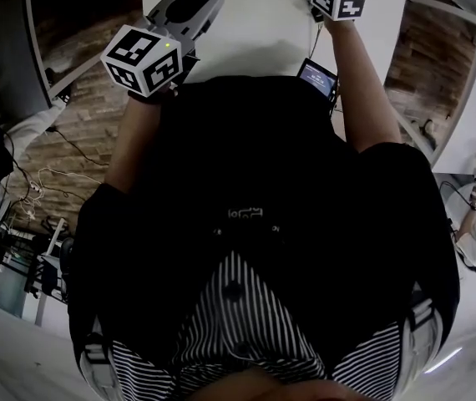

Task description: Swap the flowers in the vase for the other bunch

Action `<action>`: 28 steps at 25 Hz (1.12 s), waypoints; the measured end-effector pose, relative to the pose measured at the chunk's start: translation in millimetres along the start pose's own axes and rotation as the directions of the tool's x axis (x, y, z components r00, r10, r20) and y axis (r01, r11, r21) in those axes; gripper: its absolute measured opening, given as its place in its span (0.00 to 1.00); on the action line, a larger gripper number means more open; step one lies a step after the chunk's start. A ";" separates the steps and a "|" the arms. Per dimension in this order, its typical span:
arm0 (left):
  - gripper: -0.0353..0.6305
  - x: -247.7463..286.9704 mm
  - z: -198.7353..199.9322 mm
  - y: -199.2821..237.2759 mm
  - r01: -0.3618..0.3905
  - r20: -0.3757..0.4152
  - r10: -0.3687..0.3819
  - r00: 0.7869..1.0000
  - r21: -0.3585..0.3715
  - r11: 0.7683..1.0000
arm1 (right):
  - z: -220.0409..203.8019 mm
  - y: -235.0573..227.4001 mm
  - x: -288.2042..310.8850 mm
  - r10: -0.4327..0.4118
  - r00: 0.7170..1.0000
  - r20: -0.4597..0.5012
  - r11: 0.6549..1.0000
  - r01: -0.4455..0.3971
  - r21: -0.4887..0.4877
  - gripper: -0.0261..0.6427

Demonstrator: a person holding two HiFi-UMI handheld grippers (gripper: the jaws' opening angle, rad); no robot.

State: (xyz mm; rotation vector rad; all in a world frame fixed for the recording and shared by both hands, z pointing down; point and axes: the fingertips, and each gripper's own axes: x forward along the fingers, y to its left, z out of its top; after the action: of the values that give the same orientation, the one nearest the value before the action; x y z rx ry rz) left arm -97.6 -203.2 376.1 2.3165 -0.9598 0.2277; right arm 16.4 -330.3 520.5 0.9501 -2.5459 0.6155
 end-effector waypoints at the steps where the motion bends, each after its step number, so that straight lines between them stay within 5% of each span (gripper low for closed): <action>1: 0.06 -0.1 -0.5 -1.2 0.002 -0.001 -0.002 1.000 0.003 1.000 | -3.2 -0.4 -3.7 0.005 1.000 -0.011 1.000 -0.006 -0.002 0.42; 10: 0.06 9.0 -2.8 -35.8 0.052 -0.028 -0.051 0.998 0.049 0.997 | -11.4 0.2 -68.1 -0.001 1.000 0.007 1.000 0.001 0.007 0.42; 14: 0.06 15.8 -3.0 -49.4 0.091 -0.035 -0.088 0.995 0.074 0.993 | 4.2 17.5 -97.8 0.030 0.998 0.063 1.000 -0.030 -0.002 0.31; 18: 0.06 27.9 -3.6 -68.6 0.133 -0.037 -0.130 0.991 0.098 0.986 | 13.6 50.2 -133.4 0.131 0.990 0.056 0.991 -0.129 -0.039 0.04; 22: 0.06 43.3 3.3 -100.7 0.159 -0.024 -0.157 0.987 0.122 0.980 | 18.7 69.4 -177.1 0.151 0.989 0.007 0.971 -0.147 -0.191 0.04; 28: 0.06 44.9 1.8 -112.6 0.165 -0.026 -0.162 0.986 0.132 0.977 | 38.3 83.6 -199.0 0.200 0.977 0.069 0.964 -0.184 -0.190 0.04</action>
State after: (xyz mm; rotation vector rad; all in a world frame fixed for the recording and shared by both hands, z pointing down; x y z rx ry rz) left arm 12.2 -168.6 337.9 2.4980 -0.7616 0.2480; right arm 94.6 -188.1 373.1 0.6862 -2.7384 0.3895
